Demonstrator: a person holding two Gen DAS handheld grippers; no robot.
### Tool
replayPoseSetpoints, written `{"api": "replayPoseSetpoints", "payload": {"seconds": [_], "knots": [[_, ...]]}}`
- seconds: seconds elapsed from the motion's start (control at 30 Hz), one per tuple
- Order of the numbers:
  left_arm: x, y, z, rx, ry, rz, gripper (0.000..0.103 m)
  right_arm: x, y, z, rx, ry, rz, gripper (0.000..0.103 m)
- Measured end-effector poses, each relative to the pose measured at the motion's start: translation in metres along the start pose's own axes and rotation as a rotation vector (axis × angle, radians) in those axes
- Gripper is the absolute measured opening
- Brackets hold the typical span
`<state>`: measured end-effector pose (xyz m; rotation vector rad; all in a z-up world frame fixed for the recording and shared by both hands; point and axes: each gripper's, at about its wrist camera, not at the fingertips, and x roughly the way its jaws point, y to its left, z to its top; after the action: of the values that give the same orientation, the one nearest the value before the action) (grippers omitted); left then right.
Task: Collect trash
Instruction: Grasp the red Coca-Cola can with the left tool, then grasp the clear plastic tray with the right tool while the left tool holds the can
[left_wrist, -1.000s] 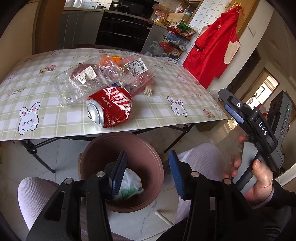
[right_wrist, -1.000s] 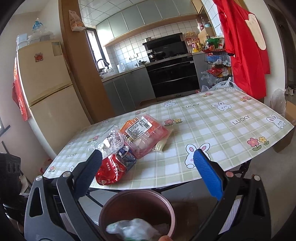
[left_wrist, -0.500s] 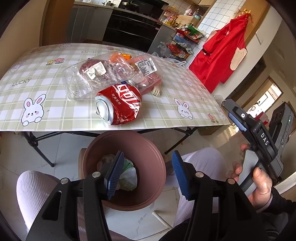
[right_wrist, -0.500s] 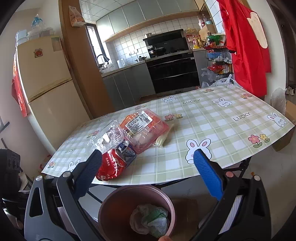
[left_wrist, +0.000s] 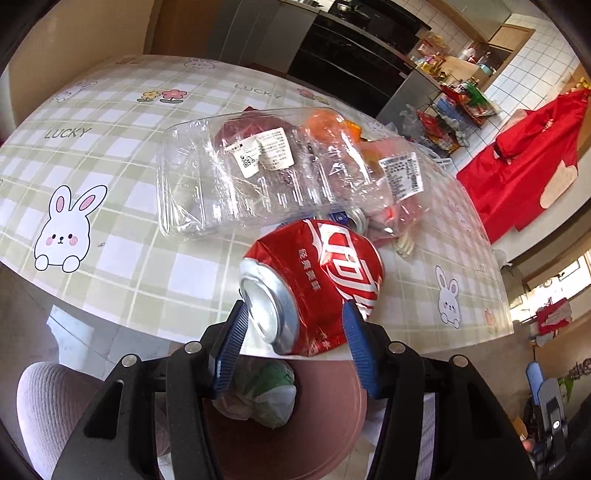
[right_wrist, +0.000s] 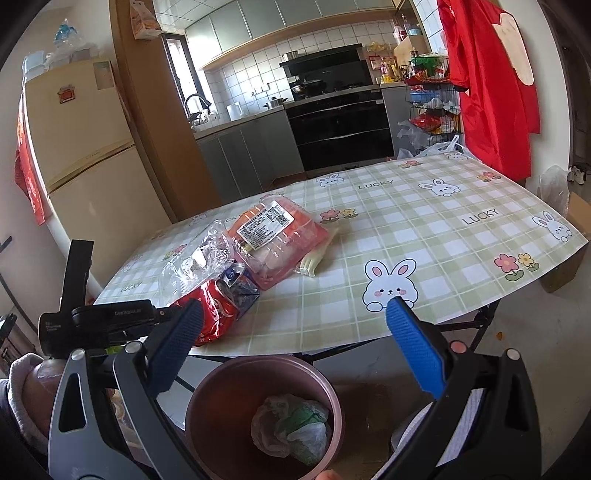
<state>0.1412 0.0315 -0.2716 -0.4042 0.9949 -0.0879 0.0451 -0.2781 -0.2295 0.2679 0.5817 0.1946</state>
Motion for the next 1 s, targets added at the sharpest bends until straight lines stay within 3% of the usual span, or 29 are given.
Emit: {"api": "replayPoseSetpoints", "payload": {"seconds": [0.17,0.3,0.4,0.73,1.0], "knots": [[0.019,0.003,0.006,-0.013,0.019,0.053,0.051,0.010,-0.012,-0.005,0.035,0.030,-0.015,0.097],[0.026,0.010,0.004,-0.035,0.025,0.049,0.038,0.018,-0.019,-0.006,0.051,0.045,-0.014,0.097],[0.019,0.005,0.004,-0.009,0.008,0.058,0.022,0.022,-0.024,-0.007,0.071,0.058,-0.010,0.097],[-0.029,0.025,0.000,-0.062,-0.076,-0.072,0.021,0.042,-0.023,0.002,0.038,0.088,0.006,0.097],[-0.076,0.081,0.000,-0.160,-0.190,-0.037,0.021,0.092,0.026,0.028,-0.085,0.157,0.151,0.094]]}}
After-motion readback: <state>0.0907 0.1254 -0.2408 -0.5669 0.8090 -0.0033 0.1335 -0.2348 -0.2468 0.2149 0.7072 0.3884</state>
